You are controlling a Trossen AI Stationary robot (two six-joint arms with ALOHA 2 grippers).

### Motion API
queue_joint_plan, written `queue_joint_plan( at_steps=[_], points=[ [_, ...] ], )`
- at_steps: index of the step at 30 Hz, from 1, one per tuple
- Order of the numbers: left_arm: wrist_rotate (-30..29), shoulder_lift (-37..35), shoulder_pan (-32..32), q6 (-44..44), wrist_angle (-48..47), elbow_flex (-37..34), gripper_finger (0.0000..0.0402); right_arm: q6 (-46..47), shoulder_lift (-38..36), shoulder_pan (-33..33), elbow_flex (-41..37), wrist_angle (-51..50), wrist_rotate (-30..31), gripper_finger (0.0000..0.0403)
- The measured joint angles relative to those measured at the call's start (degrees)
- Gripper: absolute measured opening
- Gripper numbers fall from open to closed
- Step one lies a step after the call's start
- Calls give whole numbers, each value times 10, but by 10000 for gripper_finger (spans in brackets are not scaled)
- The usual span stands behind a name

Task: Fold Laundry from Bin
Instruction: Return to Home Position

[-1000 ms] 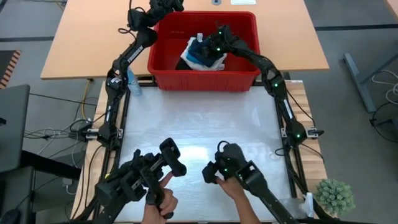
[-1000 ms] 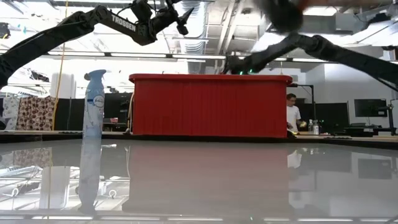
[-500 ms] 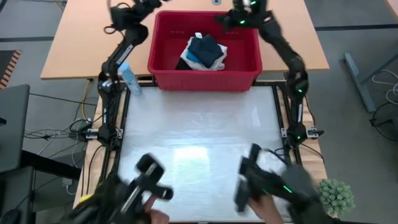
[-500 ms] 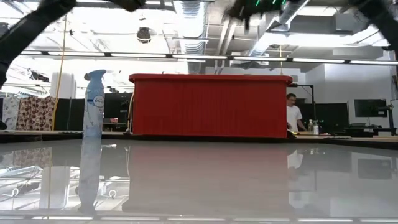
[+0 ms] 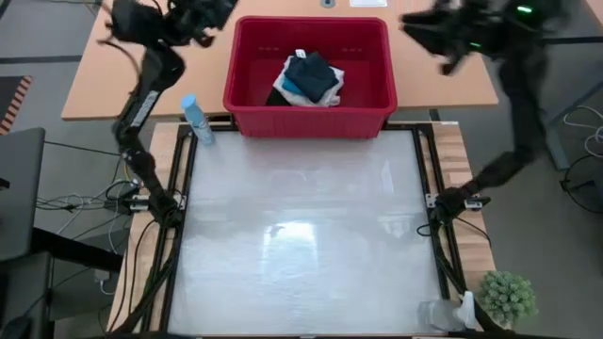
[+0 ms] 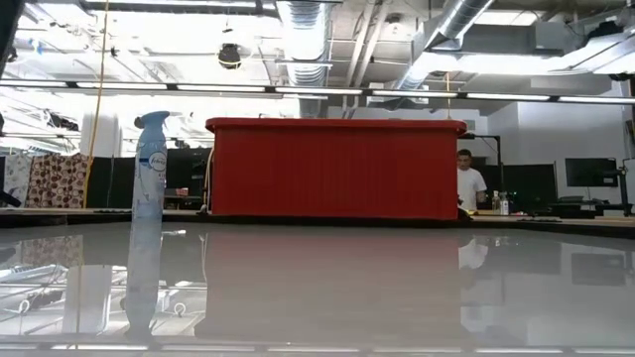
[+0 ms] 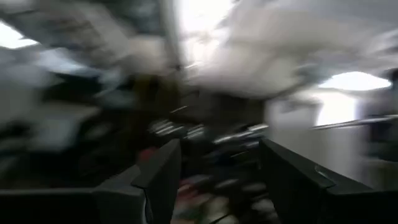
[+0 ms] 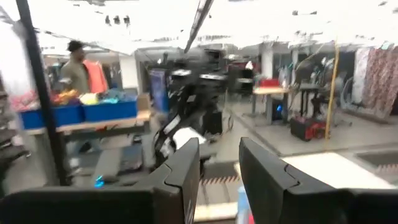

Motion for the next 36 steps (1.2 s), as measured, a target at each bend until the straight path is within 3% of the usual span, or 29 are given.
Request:
queue_joint_plan(
  at_steps=[5, 8, 12, 15, 18, 21, 27, 36],
  points=[
    [-212, -51, -74, 189, -289, -1, 204, -68, -74, 12, -1, -179, -24, 138],
    [-296, -71, -136, 243, -369, -13, 204, -93, -105, 52, -28, -279, -3, 138],
    [-382, -97, -221, 280, -411, -76, 204, -95, -143, 146, -115, -255, 19, 138],
    [-429, -133, -281, 293, -357, -165, 204, -105, -183, 214, -215, -180, 81, 138],
    [-485, -197, -331, 300, -262, -294, 204, -103, -236, 252, -332, -113, 95, 138],
    [-524, -276, -366, 302, -150, -446, 204, -86, -304, 259, -441, -46, 114, 138],
    [-529, -414, -403, 269, 13, -723, 204, -17, -452, 248, -630, 90, 111, 138],
    [-567, -574, -454, 205, 81, -1003, 204, 33, -663, 247, -858, 195, 155, 138]
  ],
)
